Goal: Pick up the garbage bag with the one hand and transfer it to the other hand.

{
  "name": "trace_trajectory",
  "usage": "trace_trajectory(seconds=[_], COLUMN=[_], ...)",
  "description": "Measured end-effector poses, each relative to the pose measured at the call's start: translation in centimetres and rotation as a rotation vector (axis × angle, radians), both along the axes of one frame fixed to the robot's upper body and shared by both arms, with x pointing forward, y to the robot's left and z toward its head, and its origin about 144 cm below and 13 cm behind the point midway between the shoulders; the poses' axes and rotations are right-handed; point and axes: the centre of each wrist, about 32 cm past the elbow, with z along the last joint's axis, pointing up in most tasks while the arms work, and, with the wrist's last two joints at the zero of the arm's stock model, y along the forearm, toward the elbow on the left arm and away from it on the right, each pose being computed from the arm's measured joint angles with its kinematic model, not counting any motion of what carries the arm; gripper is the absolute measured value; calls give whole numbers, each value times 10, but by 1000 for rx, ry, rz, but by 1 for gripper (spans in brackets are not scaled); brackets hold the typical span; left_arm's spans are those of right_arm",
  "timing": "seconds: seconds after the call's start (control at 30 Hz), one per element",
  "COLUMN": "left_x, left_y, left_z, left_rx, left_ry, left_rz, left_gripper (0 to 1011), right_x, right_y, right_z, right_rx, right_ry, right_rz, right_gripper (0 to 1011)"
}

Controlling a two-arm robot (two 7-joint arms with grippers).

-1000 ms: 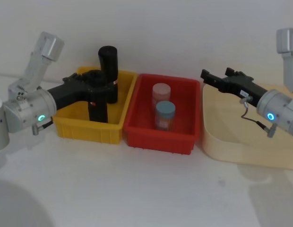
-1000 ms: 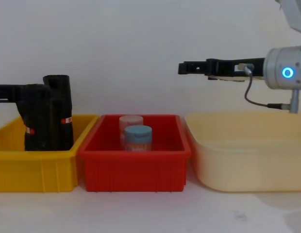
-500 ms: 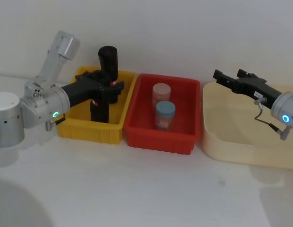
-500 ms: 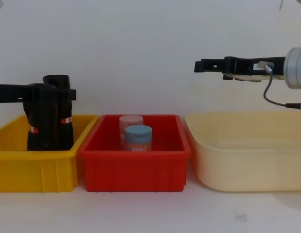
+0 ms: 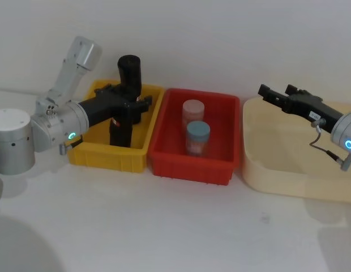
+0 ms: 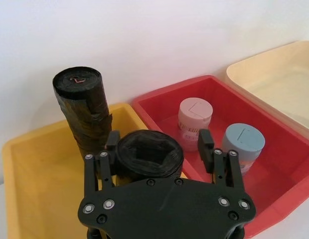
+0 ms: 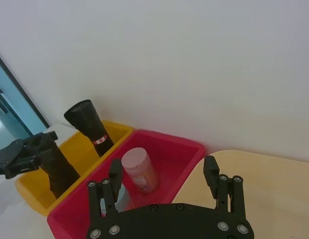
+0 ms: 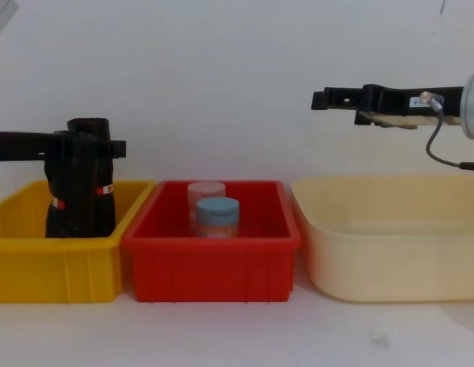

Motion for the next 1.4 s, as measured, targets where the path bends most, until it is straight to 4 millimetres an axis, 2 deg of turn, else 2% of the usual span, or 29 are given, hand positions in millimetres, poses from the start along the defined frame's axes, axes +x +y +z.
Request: trace_trajectory(seconds=[0.2,0.23,0.3,0.33,0.47,1.4], left_x=[1,1,1,1,2,2], left_y=[-1,-1,-1,-2,-2,-3], left_z=[0,0,0,0,0,0], left_rx=[2,2,2,2,3,5], left_ry=[-1,-1,-2,-2,-2,-3], left_rz=[0,0,0,-1,0,-1], left_gripper=[816,753,717,659,572,394], right_x=[-1,-1,-1,-1,-2,1], right_y=[-2,-2,-2,-2,-3,-3], right_z=[0,0,0,0,0,0], right_rx=[8,9,11,12,13,17], right_ry=[4,4,5,5,7,27], right_rz=[6,7,8,9,10,58], right_gripper=[1000,1000,1000,1000,1000,1000])
